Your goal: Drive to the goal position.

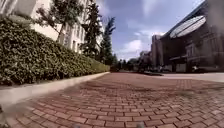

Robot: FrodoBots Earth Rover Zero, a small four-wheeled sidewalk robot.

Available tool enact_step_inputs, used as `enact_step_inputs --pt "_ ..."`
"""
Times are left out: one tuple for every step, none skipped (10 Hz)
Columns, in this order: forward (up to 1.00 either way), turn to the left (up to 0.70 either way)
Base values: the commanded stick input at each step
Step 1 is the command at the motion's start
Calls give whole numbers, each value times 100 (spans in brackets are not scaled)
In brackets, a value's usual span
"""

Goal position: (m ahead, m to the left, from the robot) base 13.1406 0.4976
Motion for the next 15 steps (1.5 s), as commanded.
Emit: enact_step_inputs --pt "70 0" --pt "70 0" --pt "70 0" --pt "70 0" --pt "70 0" --pt "70 0" --pt "70 0" --pt "70 0" --pt "70 0" --pt "70 0" --pt "70 0" --pt "70 0" --pt "70 0" --pt "70 0" --pt "70 0"
